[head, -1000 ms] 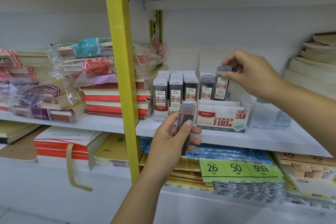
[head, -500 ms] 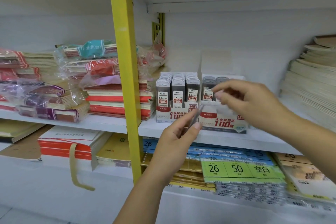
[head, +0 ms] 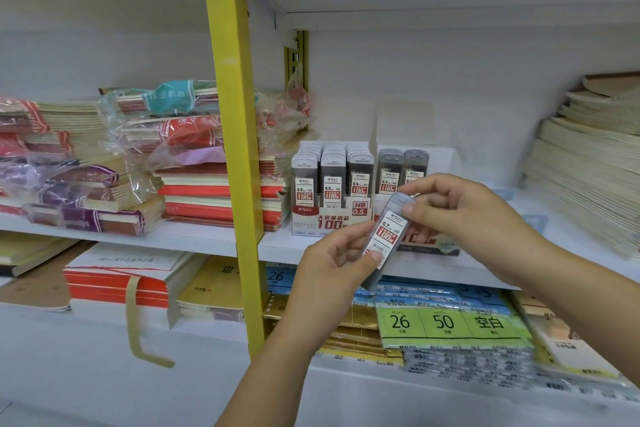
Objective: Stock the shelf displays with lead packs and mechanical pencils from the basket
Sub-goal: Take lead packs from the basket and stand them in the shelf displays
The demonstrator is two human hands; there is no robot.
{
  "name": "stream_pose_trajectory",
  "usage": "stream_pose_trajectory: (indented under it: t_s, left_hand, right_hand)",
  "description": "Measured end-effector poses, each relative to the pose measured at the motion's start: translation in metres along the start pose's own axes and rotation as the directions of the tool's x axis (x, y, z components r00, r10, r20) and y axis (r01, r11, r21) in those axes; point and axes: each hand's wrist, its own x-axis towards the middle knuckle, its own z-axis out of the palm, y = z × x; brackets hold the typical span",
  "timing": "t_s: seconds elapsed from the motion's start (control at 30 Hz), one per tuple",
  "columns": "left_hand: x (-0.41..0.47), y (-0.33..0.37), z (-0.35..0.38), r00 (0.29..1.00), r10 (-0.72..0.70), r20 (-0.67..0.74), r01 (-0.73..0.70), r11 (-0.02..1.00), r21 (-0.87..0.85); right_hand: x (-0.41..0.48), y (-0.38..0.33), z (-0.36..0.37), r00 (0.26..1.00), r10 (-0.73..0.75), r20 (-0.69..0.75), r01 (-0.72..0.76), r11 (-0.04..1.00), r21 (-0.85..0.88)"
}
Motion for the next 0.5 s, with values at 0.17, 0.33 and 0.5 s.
stream_pose_trajectory:
  t_s: [0.17, 0.33, 0.5]
  left_hand:
    - [0.003, -0.004, 0.008, 0.982, 0.169, -0.088, -0.140, 0.953, 0.268]
    - [0.004, -0.011, 0.016, 0.977, 0.213, -0.012, -0.176, 0.837, 0.518]
    - [0.005, -0.014, 0.018, 0.979, 0.204, -0.006, -0.171, 0.833, 0.527]
  right_hand:
    - [0.011, -0.020, -0.031, 0.924, -0.281, -0.259, 0.261, 0.959, -0.110]
    - [0.038, -0.025, -0.057, 0.787, -0.557, -0.266, 0.352, 0.759, -0.547]
    - [0.056, -0.004, -0.049, 0.881, -0.473, -0.023, 0.294, 0.585, -0.756]
